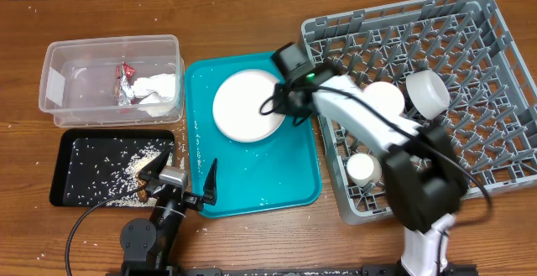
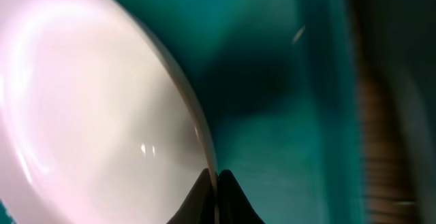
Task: Sort waste into correct bins and load items into the dishwasher
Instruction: 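Grasp the large white plate edge and lift it with right gripper, then stand the plate upright in the dish rack and release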
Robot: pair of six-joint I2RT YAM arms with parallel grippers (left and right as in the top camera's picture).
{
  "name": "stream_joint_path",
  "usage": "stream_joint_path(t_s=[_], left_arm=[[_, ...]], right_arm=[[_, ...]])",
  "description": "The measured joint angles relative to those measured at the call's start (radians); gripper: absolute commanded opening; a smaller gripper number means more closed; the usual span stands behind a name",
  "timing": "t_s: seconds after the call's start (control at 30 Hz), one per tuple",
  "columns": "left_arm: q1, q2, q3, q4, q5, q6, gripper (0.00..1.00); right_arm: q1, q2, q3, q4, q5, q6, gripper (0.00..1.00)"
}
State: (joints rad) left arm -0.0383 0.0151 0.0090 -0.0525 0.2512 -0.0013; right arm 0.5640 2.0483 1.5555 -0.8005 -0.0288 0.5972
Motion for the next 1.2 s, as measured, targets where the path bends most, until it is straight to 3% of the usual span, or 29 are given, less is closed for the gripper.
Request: stream_joint_path(t_s=[0.07, 0.2, 0.37, 0.63, 0.87, 1.2], left_arm=[[0.000, 0.000, 0.000, 0.000, 0.000, 0.000, 1.00], [0.000, 0.000, 0.000, 0.000, 0.000, 0.000, 1.00], [0.000, 0.000, 0.000, 0.000, 0.000, 0.000, 1.00], [0.000, 0.000, 0.000, 0.000, 0.000, 0.000, 1.00], [0.000, 0.000, 0.000, 0.000, 0.000, 0.000, 1.00], [0.000, 0.000, 0.000, 0.000, 0.000, 0.000, 1.00]], right_arm=[[-0.014, -0.109, -0.004, -0.024, 0.056, -0.077, 0.04], [-0.005, -0.410, -0.002, -0.083, 0.356, -0.167, 0.04], [-0.028, -0.557, 0.012, -0.126, 0.785, -0.197, 0.04], [-0.182, -0.450, 0.011, -0.127, 1.058, -0.211, 0.04], [-0.196, -0.274, 0.008, -0.113, 1.092, -0.214, 0.04], [-0.183, -0.243, 0.008, -0.091, 1.085, -0.250, 0.04]])
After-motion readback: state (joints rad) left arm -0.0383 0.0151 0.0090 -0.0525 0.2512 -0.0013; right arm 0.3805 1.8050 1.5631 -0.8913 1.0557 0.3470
